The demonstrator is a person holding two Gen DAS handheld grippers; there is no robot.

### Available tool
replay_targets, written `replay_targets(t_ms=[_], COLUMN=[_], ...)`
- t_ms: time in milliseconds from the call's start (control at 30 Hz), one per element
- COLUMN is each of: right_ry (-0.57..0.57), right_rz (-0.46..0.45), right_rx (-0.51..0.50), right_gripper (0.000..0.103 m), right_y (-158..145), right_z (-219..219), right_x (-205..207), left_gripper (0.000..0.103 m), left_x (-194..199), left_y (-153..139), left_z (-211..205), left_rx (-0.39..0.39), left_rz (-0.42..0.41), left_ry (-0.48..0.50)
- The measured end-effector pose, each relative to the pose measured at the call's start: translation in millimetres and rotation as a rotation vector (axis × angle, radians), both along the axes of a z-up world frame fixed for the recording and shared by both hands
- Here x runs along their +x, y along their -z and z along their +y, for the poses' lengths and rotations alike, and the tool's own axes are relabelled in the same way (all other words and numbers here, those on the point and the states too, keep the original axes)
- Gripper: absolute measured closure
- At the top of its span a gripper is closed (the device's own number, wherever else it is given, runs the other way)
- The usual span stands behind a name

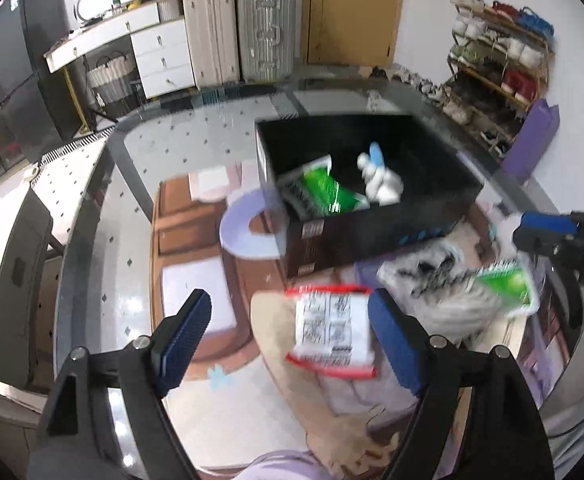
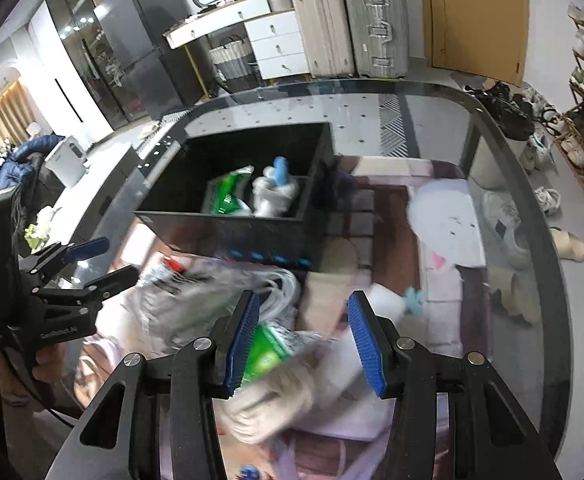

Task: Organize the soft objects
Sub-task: 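Grasp the red-white sachet with the left gripper while the right gripper grasps the white foam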

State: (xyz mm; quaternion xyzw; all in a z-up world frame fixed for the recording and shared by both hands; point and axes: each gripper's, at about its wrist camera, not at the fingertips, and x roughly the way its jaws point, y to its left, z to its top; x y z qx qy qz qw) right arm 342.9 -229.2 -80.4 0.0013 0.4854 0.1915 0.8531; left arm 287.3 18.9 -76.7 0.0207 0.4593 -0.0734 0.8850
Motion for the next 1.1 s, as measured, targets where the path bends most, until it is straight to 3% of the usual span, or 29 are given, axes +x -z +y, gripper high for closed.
replay_targets(t_ms=[233,433,633,767,933,1100], right_ry=[0.067,0.101,0.109,0.087,0.067,0.028], right_rz=[0.049,0.062,0.068,0.08,0.115,0.103], right_rx=[-0.015,0.004,0.007,-0.032,-0.044,-0.083], right_gripper=[0.055,0.055,0.055,0.055,0.055,0.057], right_y=[18,18,19,30,44,47], right_z=[-20,-30,-38,-32,-28,-19], right_x=[13,20,20,24,28,24], left_gripper=[0.022,0.022,0.022,0.022,0.056,0.06], left_x=[-1,3,3,7,8,6], left_y=[29,28,29,32,37,36], left_z=[-3,-7,-19,-20,-25,-23], left_rx=[0.008,-0.028,0.023,0.01,0.01,0.04], left_rz=[0.066,0.071,0.057,0.079,0.115,0.118], left_ry=[0.022,0.021,0.05,0.051,0.087,0.079])
